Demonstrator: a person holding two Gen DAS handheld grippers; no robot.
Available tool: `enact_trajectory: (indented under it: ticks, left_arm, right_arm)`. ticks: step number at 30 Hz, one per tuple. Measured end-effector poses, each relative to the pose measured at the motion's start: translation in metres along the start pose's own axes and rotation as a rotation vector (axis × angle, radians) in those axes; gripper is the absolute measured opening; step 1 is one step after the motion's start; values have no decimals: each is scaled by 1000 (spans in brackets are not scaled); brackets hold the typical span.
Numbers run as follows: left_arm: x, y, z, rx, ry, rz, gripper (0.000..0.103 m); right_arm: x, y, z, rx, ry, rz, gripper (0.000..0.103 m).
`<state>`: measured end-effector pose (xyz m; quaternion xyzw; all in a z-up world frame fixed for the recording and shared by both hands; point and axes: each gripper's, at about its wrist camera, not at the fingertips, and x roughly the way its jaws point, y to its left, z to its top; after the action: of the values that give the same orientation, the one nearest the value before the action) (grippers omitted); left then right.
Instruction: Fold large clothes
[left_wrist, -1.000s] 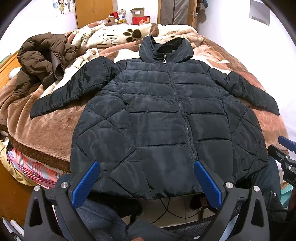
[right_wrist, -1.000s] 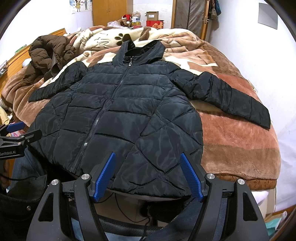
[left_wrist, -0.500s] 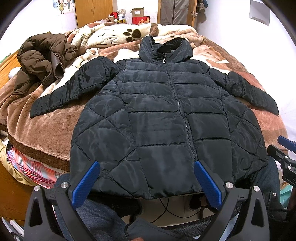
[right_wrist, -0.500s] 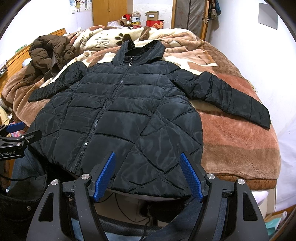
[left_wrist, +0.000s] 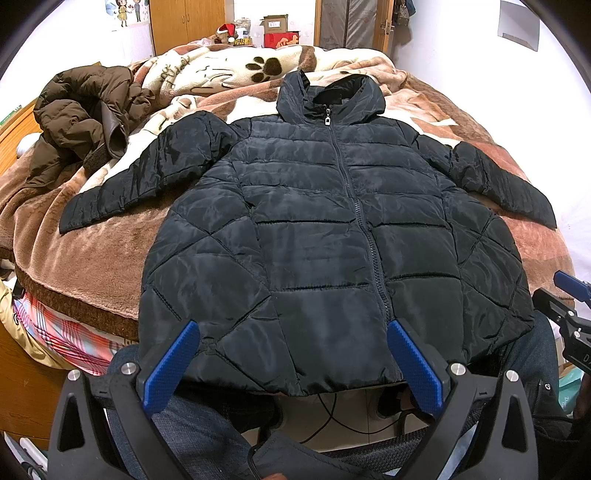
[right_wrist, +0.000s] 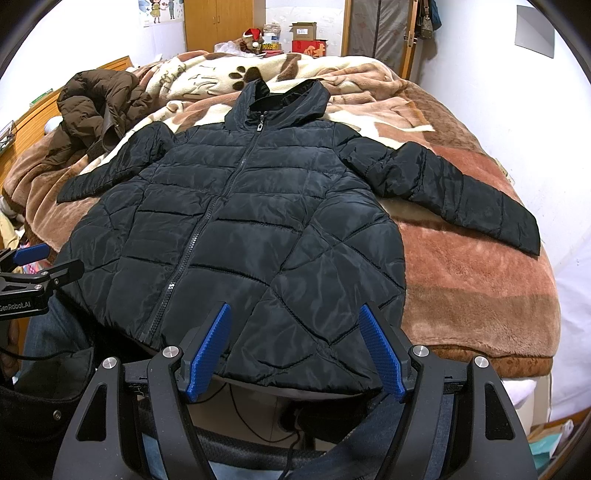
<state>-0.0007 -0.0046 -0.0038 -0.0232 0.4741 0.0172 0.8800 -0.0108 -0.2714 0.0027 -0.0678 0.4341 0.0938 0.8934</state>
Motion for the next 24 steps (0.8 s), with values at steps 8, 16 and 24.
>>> enact_trajectory:
  ticks: [8,16,24]
  left_arm:
    - [0,0,0,0,1,-1,103]
    - [0,0,0,0,0,0,103]
    - [1,-5,-2,10,4,1,103]
  right_arm:
    - [0,0,0,0,0,0,72]
    - [0,0,0,0,1,0,72]
    - [1,0,0,0,2,0,72]
